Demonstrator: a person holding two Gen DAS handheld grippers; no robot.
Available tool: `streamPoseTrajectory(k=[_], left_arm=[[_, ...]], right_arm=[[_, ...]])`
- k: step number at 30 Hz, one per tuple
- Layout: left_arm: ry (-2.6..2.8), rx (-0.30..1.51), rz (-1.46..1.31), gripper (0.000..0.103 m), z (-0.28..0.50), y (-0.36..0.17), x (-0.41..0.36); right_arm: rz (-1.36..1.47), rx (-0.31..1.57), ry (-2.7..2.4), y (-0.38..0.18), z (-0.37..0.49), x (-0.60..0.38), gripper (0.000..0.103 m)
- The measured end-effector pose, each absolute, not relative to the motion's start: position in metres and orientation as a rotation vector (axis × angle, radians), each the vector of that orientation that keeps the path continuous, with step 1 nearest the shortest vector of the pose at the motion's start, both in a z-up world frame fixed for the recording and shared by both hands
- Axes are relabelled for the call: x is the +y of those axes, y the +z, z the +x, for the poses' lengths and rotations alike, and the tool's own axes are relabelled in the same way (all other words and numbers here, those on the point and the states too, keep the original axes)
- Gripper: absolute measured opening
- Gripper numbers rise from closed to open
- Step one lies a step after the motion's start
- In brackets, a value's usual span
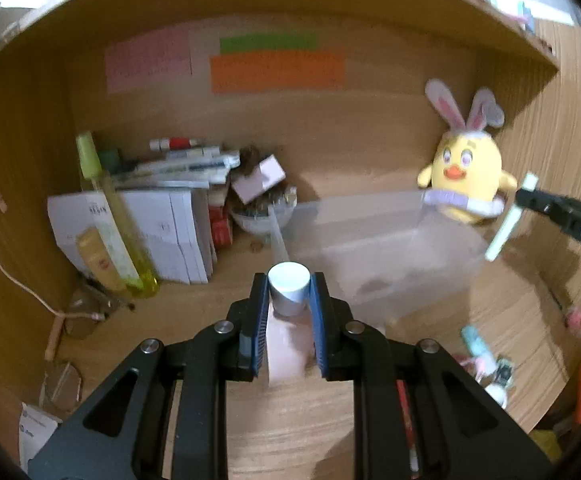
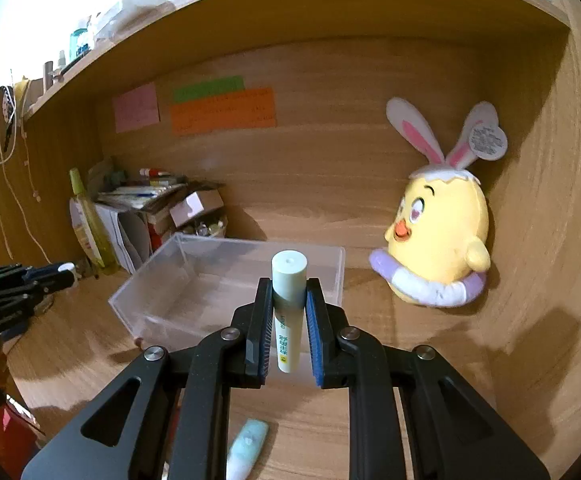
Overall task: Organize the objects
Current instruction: 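Lift the pink tube with left tool while right tool carries the pen over the bin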
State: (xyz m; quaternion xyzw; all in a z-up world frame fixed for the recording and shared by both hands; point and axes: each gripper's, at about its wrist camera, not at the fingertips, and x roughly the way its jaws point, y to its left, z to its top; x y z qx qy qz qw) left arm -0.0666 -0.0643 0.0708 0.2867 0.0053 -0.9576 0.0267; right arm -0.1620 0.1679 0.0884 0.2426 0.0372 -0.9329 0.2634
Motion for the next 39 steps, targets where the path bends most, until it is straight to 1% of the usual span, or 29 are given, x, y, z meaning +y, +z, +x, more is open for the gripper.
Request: streamPoseTrajectory(k=[5, 12, 19, 23, 27, 29, 39], left_arm=[[-2.974, 0.033, 0.797, 0.02, -0.069, 0.096, -0.065], [-3.009, 0.071, 0.739, 0.02, -0.082, 0.119, -0.062], [-3.07, 0.175, 0.679, 0.02, -0.096, 0.131, -0.059], [-3.096, 0.186, 0.668, 0.02, -0.108, 0.13, -0.051], [-3.114, 0.169, 0.74, 0.02, -0.129, 0.117, -0.035], [-3.127, 0.188, 0.793, 0.02, -0.139, 0.108, -0.03], [-3.144, 0.407, 1.108, 0.02, -0.181, 0.062, -0.035]], right_arm=[[0.637, 0.093, -2.52, 0.097, -0.173, 0.158, 0.014], [0.626, 0.127, -2.522, 0.102, -0.19, 0.139, 0.014], [0.665, 0.185, -2.531, 0.092, -0.207, 0.127, 0.014], [0.705, 0.229, -2.535, 0.083, -0.217, 0.124, 0.014], [0.747, 0.304, -2.55, 0.07, -0.225, 0.119, 0.014], [0.768, 0.341, -2.55, 0.064, -0.228, 0.116, 0.014], [0.84, 0.538, -2.525, 0.037, -0.241, 0.091, 0.014]])
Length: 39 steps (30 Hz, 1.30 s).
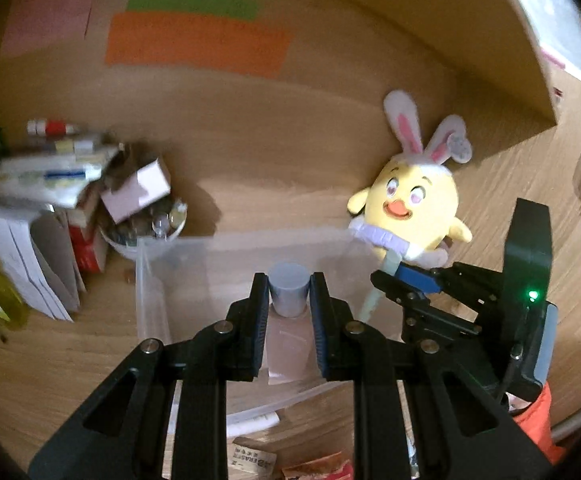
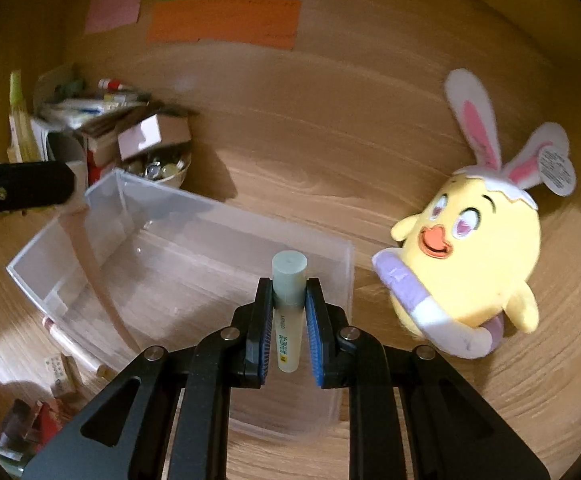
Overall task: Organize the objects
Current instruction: 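Lift the pink tube with left tool while right tool carries the pen over the bin, then open left tool to drop the tube in the bin while right tool drops the pen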
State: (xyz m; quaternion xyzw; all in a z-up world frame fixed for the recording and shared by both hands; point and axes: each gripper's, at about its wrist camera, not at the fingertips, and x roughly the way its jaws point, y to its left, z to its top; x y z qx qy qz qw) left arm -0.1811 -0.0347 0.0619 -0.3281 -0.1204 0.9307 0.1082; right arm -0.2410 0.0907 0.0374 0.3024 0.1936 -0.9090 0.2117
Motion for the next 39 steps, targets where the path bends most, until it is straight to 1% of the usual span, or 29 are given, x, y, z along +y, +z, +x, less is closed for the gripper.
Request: streamPoseTrajectory(k=[4, 10, 14, 16, 18, 20, 22, 23, 24, 26, 28, 30, 31, 33, 34, 36, 37, 38, 39], left_arm=[[2.738, -0.389, -1.036, 0.02, -0.19, 0.049, -0.046], [2.816, -0.334, -1.115, 0.02, -0.193, 0.034, -0.06], [2.837, -0.321, -1.137, 0.02, -0.19, 0.027, -0.067], [2.85, -0.31, -1.146, 0.026, -0.188, 0.026, -0.07], [2.864, -0.296, -1.146, 0.036, -0.185, 0.025, -0.072], [2.882, -0.269, -1.138, 0.039, -0.181, 0.026, -0.072], [2.895, -0.252, -1.134, 0.045, -0.178, 0.027, -0.071], [2.905, -0.244, -1.128, 0.052, -0.175, 0.029, -0.071], [2.919, -0.229, -1.116, 0.055, -0.171, 0.03, -0.071], [2.943, -0.189, -1.102, 0.056, -0.165, 0.033, -0.068], [2.955, -0.148, -1.089, 0.061, -0.16, 0.036, -0.065], [2.972, -0.11, -1.065, 0.069, -0.152, 0.04, -0.061], [2.982, -0.094, -1.053, 0.07, -0.149, 0.042, -0.059], [2.998, -0.058, -1.024, 0.078, -0.141, 0.046, -0.054], [3.005, -0.044, -1.009, 0.08, -0.136, 0.049, -0.051], [3.011, -0.028, -0.992, 0.081, -0.13, 0.052, -0.048], [3.012, -0.023, -0.988, 0.082, -0.127, 0.054, -0.047], [3.013, -0.022, -0.983, 0.084, -0.124, 0.055, -0.046], [3.016, -0.024, -0.976, 0.091, -0.12, 0.056, -0.045]], right_arm=[[0.851, 0.591, -2.487, 0.03, -0.243, 0.074, 0.014], [0.865, 0.632, -2.437, 0.021, -0.245, 0.05, 0.015], [0.901, 0.606, -2.393, 0.016, -0.249, 0.043, 0.014], [0.924, 0.596, -2.379, 0.012, -0.253, 0.04, 0.014], [0.955, 0.572, -2.358, 0.009, -0.257, 0.039, 0.014], [0.984, 0.54, -2.333, 0.006, -0.26, 0.039, 0.014], [1.013, 0.513, -2.311, 0.002, -0.263, 0.039, 0.014], [1.023, 0.506, -2.304, 0.001, -0.264, 0.039, 0.014], [1.037, 0.492, -2.293, 0.0, -0.265, 0.039, 0.014], [1.055, 0.467, -2.273, 0.0, -0.266, 0.039, 0.015], [1.065, 0.448, -2.264, 0.001, -0.265, 0.039, 0.015], [1.052, 0.457, -2.275, 0.004, -0.261, 0.039, 0.021], [1.038, 0.465, -2.284, 0.007, -0.258, 0.04, 0.024], [1.01, 0.462, -2.291, 0.014, -0.25, 0.044, 0.034], [0.991, 0.458, -2.296, 0.018, -0.245, 0.046, 0.037], [0.956, 0.45, -2.31, 0.027, -0.236, 0.052, 0.046], [0.946, 0.443, -2.314, 0.03, -0.232, 0.054, 0.049], [0.931, 0.431, -2.32, 0.035, -0.228, 0.059, 0.055], [0.915, 0.416, -2.329, 0.04, -0.223, 0.064, 0.061]])
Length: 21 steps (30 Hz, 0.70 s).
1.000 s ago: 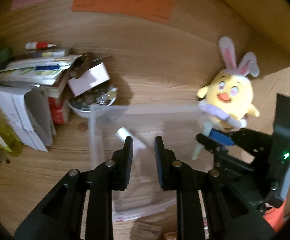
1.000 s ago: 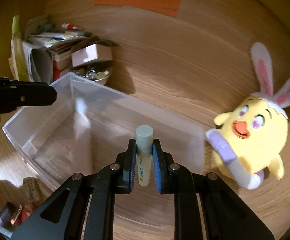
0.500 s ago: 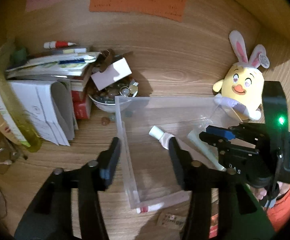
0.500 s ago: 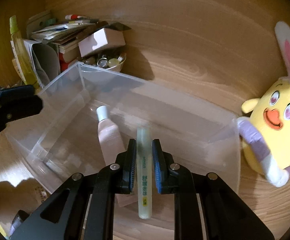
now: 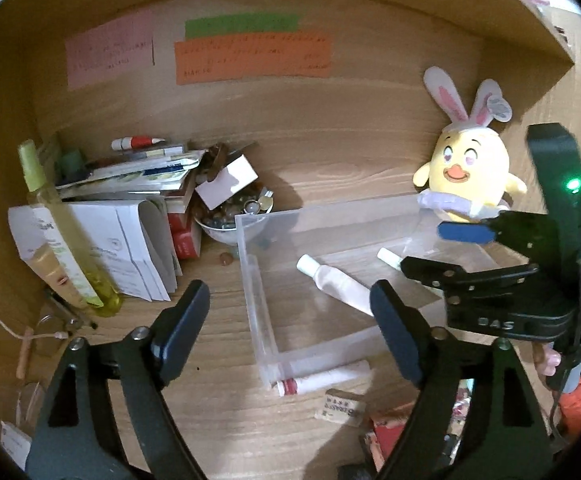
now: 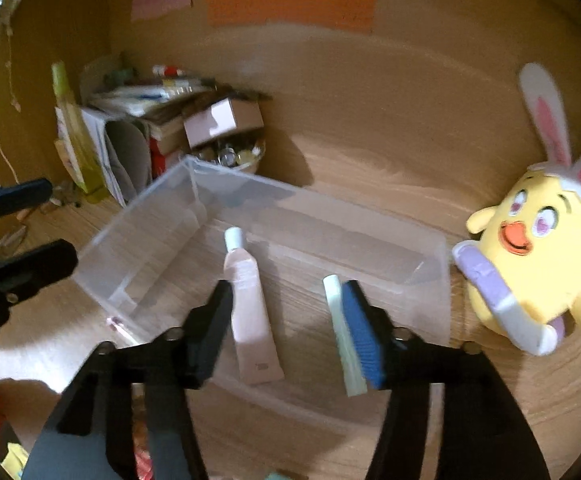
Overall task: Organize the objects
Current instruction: 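Open left tool to drop the tube in the bin while right tool drops the pen, then move left tool to the dark cylinder bottle while right tool moves to the tape roll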
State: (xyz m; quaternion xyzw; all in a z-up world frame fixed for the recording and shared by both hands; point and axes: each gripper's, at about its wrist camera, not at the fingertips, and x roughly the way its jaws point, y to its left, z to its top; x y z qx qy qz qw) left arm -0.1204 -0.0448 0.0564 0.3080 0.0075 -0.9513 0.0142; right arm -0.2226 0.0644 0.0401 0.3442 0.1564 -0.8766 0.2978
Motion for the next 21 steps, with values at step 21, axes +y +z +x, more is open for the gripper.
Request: streamPoseTrajectory(k=[21], left_arm=[[-2.943, 0.005, 1.085, 0.099, -0.066, 0.027, -0.031]], right_arm=[[0.816, 0.269, -2.436, 0.048, -0.134, 0.155, 0.083]])
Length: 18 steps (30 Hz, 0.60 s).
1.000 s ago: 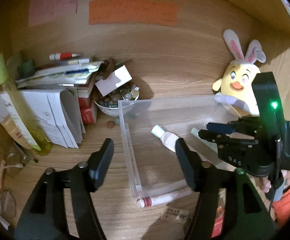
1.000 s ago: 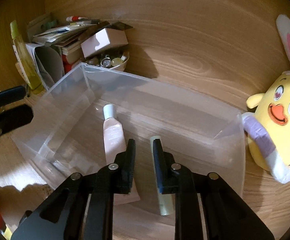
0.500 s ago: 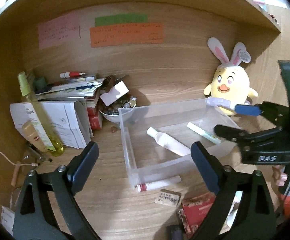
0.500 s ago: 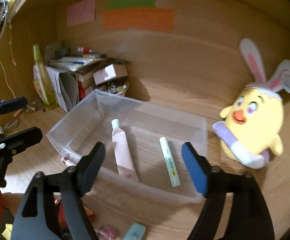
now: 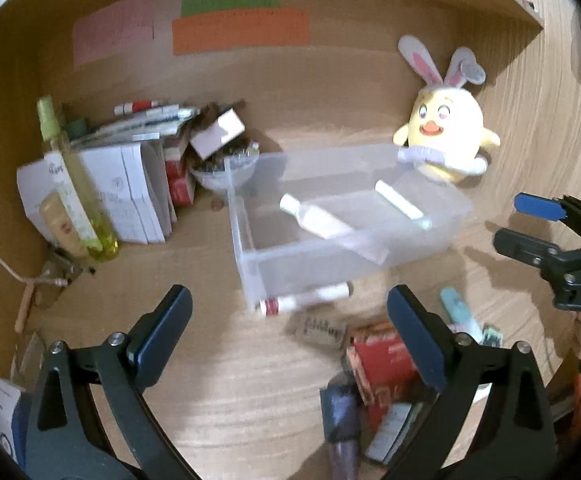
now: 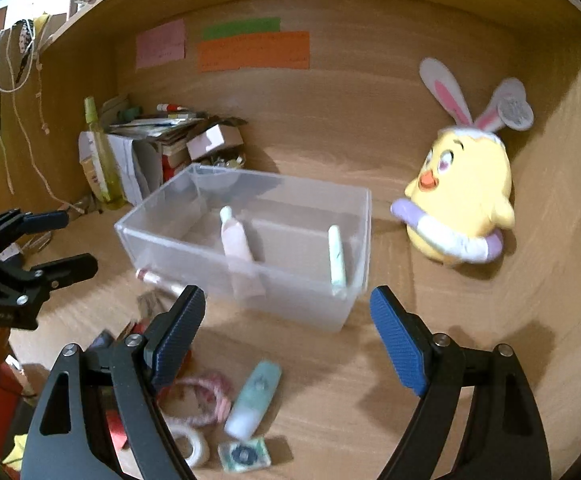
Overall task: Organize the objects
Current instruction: 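Move left tool to the dark cylinder bottle while right tool moves to the tape roll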
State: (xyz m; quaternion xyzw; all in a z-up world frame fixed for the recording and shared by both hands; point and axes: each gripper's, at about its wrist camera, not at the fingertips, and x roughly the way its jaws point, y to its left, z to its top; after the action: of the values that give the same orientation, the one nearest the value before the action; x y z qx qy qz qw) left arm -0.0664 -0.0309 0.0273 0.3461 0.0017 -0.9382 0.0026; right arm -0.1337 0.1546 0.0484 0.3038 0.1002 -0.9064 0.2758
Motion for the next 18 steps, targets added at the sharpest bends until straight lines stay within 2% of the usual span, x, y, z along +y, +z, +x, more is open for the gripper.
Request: streamPoseTrajectory(k=[6, 18], left_arm=[[-2.898, 0.078, 1.212, 0.099, -0.058, 0.002, -0.039], [-2.845, 0.084, 1.321, 0.099, -0.039, -0.03, -0.04]], right_arm=[[0.852, 0.262, -2.405, 0.027, -0.108, 0.16, 0.083], [0.911, 0.264, -2.315, -0.002, -0.072, 0.154, 0.083]])
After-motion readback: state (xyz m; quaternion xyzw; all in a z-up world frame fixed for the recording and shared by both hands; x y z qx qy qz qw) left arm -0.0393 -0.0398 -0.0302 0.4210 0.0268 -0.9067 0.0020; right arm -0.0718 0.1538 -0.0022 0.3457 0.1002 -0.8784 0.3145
